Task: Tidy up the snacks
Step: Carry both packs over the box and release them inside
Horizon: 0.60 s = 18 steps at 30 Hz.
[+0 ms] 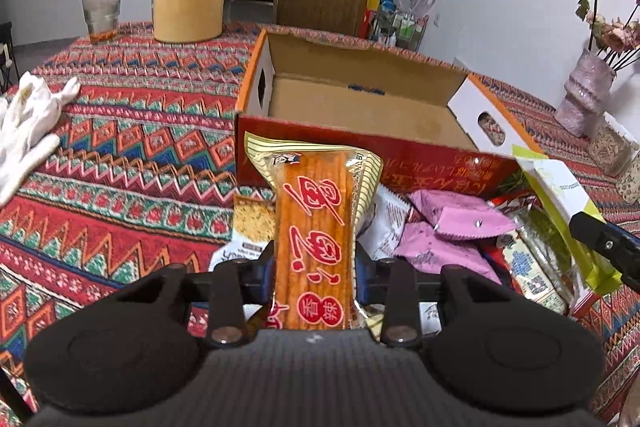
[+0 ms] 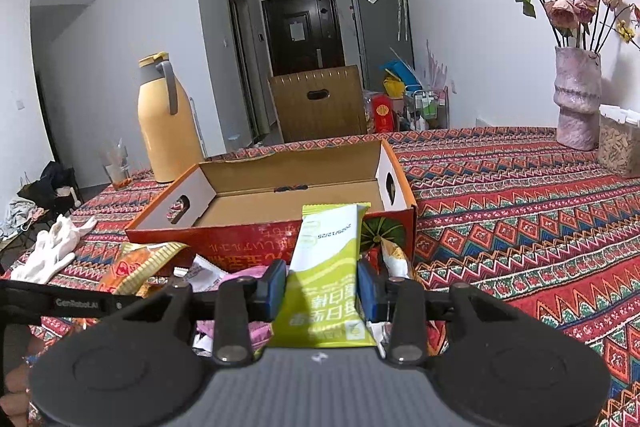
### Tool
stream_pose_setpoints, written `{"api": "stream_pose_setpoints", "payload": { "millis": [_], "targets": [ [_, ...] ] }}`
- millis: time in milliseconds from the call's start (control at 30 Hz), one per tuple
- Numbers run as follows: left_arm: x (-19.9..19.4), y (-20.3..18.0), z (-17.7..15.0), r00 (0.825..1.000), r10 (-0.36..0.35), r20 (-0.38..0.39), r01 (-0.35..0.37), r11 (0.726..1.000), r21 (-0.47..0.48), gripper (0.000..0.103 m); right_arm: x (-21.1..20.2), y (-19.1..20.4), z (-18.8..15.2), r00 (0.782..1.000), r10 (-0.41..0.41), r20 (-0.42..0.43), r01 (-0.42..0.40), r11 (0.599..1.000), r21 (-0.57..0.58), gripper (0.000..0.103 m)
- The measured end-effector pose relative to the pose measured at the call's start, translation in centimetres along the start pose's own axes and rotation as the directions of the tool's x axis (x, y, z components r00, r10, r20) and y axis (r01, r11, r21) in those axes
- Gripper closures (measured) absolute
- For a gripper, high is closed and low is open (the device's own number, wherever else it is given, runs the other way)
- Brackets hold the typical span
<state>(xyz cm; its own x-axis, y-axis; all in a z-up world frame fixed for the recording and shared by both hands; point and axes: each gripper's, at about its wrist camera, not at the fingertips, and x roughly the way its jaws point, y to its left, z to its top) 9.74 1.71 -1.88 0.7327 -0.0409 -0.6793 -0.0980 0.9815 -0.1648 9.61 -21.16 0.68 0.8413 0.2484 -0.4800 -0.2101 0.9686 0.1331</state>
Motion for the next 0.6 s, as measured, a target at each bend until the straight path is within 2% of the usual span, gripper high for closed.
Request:
{"api": "stream_pose_setpoints", "payload": {
  "millis": [333, 600],
  "targets": [
    [-2.4, -1.4, 3.4, 0.993, -0.008, 0.117, 0.005, 1.000, 0.027, 0.066, 0.1, 0.3, 2.4, 0.998, 0.010, 0.068, -0.007, 0.999, -0.036, 0.066],
    [-2.0, -3.4, 7.6, 0.983, -0.002, 0.183, -0.005, 0.999, 0.040, 0.066, 2.5, 0.7, 5.9, 0.994, 0.025, 0.110, -0.018, 0.998, -0.066, 0.066]
  ]
}}
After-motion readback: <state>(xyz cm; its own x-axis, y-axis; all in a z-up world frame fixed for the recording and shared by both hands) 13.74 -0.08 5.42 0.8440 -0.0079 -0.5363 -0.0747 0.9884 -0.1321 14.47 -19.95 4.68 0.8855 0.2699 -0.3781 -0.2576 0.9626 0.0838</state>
